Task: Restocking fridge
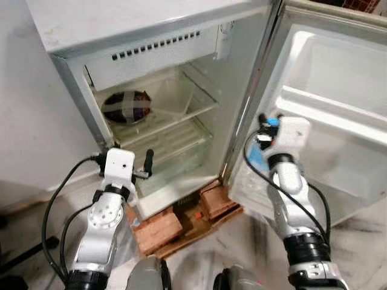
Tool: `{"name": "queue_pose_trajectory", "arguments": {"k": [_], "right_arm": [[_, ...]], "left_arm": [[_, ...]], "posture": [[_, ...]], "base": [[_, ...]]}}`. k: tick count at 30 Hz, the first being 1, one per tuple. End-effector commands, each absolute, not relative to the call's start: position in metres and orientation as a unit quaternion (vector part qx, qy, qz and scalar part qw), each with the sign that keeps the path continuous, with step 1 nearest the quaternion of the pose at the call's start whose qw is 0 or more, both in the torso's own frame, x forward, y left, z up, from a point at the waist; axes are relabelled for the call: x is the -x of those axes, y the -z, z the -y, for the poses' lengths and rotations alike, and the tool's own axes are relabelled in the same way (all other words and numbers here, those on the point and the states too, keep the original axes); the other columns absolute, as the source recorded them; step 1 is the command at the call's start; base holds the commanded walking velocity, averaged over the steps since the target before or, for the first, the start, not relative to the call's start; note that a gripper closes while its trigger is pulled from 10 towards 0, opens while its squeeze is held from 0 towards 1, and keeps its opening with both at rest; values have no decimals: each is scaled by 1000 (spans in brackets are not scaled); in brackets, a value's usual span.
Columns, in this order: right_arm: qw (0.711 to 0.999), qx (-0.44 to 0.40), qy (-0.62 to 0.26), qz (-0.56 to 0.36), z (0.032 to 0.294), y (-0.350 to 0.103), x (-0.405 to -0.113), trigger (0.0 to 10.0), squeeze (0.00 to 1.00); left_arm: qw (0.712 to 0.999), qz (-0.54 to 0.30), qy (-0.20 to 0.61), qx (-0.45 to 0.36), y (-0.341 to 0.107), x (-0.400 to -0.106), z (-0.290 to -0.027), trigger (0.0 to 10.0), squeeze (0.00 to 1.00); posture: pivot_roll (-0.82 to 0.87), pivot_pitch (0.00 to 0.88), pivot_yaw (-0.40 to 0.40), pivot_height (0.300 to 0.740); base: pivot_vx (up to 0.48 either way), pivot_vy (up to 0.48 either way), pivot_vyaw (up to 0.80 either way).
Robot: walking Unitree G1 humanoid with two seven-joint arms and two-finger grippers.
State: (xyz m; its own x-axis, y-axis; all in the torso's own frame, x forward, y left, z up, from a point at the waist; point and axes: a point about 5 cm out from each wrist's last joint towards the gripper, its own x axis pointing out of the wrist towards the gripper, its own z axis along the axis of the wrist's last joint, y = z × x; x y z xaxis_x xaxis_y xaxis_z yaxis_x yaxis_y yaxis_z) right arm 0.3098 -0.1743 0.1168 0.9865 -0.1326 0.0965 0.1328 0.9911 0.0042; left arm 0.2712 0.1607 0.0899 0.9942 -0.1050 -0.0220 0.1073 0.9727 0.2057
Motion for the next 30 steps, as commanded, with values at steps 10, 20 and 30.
{"name": "queue_pose_trajectory", "arguments": {"k": [10, 20, 30], "right_arm": [[998, -10, 34, 61, 160, -126, -312, 10000, 0], [997, -14, 39, 63, 159, -129, -316, 10000, 0], [997, -9, 39, 61, 160, -129, -318, 10000, 0]], "left_arm": [[992, 21, 64, -104, -95, -276, -155, 10000, 0], [992, 26, 66, -101, -95, -277, -153, 10000, 0], [994, 24, 49, -98, -93, -275, -153, 10000, 0]], "posture": [[127, 0, -1, 740], [126, 0, 0, 740], [124, 0, -3, 740]], "base": [[0, -278, 0], [0, -459, 0], [0, 0, 0]]}}
